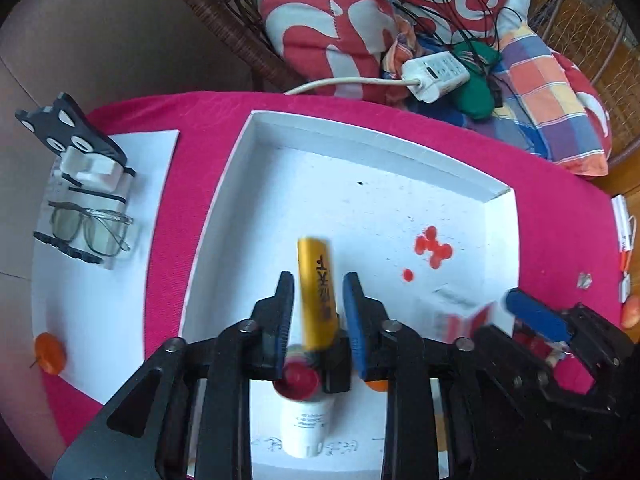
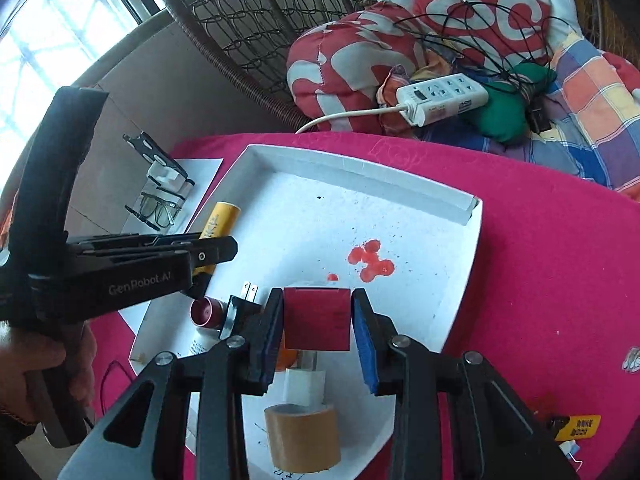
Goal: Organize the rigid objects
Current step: 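Lower the yellow lighter into the tray with the left tool while the right tool drops the white box there, then move both open tools back over the pile and grasp the dropper bottle with the left tool, then lift the dropper bottle with the left tool while the right tool grasps the cartoon sticker, then carry the dropper bottle with the left tool while the right tool carries the sticker to the tray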
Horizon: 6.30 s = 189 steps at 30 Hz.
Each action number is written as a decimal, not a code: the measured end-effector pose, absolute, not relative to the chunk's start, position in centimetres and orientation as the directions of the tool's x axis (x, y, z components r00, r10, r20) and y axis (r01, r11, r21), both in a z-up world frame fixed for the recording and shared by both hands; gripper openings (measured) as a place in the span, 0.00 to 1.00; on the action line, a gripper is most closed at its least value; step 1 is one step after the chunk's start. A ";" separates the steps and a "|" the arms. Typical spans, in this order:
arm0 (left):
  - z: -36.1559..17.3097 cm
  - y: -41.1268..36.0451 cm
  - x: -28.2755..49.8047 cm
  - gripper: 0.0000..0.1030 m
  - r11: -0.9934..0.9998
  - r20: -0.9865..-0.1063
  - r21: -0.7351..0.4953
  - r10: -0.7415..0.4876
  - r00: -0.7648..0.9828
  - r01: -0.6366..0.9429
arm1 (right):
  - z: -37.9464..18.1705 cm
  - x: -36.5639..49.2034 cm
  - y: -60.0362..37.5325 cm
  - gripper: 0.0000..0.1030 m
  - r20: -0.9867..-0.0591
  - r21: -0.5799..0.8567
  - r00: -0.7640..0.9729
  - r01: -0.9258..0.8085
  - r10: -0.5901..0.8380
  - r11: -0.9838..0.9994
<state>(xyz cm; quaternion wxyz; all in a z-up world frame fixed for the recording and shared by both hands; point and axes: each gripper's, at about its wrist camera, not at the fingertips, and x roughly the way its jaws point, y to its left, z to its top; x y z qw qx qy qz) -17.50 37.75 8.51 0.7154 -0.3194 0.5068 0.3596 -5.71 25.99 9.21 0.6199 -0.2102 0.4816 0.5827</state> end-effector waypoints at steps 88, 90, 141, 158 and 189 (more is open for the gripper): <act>11.6 14.5 -3.0 0.19 0.812 -0.925 -0.161 0.074 0.373 -0.562 | 5.1 17.8 7.8 0.87 -0.896 0.092 0.130 -0.881 0.425 0.463; 12.0 14.9 -3.6 0.19 0.803 -0.922 -0.165 0.082 0.379 -0.573 | 4.4 17.4 8.4 0.69 -0.910 0.064 0.133 -0.891 0.393 0.449; 18.5 12.7 0.1 0.19 0.851 -0.854 -0.215 0.074 0.515 -0.479 | 14.6 12.8 -0.9 0.43 -0.720 0.431 -0.015 -0.794 0.694 0.430; 18.4 13.8 -1.8 0.19 0.868 -0.834 -0.261 0.018 0.552 -0.422 | 15.6 10.2 -0.3 0.43 -0.702 0.425 0.036 -0.781 0.711 0.458; 22.5 26.6 -17.6 0.19 0.744 -0.714 -0.336 0.200 0.672 -0.578 | 23.9 -0.2 14.0 0.43 -0.663 0.237 0.035 -0.938 0.748 0.254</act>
